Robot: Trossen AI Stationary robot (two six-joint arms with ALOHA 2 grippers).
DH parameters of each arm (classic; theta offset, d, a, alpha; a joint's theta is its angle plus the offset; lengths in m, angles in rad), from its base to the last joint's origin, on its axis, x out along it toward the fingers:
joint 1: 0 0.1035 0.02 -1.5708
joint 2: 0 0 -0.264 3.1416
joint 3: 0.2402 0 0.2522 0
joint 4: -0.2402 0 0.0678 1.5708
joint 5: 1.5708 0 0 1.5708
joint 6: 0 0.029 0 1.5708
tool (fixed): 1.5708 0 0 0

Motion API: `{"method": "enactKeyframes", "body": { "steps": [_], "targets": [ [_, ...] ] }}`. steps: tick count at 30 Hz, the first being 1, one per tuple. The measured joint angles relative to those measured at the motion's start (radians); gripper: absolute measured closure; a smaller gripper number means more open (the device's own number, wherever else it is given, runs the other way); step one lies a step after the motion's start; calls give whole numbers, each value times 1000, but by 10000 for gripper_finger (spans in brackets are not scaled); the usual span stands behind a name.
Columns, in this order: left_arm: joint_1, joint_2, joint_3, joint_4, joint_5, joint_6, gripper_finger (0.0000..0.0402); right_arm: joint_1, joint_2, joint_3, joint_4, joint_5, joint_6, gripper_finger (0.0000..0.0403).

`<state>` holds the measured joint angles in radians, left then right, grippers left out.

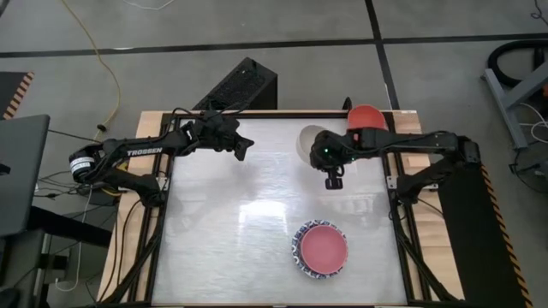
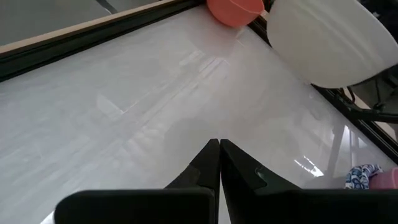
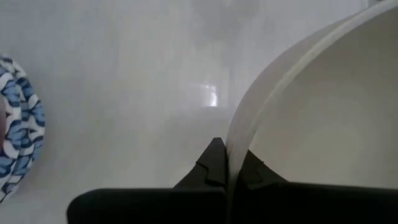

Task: Nest bowls inside each other
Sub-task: Stack the white bowl on top of the pink bowl

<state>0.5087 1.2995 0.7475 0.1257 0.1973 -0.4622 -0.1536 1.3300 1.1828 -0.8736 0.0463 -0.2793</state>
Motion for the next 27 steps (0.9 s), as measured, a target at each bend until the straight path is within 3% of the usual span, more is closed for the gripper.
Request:
{"method": "enactKeyframes", "body": {
  "steps": [12, 27],
  "targets": [
    [0, 0, 0, -31, -3, -3, 401, 155, 0, 0, -61, 110, 79, 392],
    [-55, 0, 0, -81, -56, -67, 401, 399, 0, 0, -69, 188, 355, 394]
  ]
}}
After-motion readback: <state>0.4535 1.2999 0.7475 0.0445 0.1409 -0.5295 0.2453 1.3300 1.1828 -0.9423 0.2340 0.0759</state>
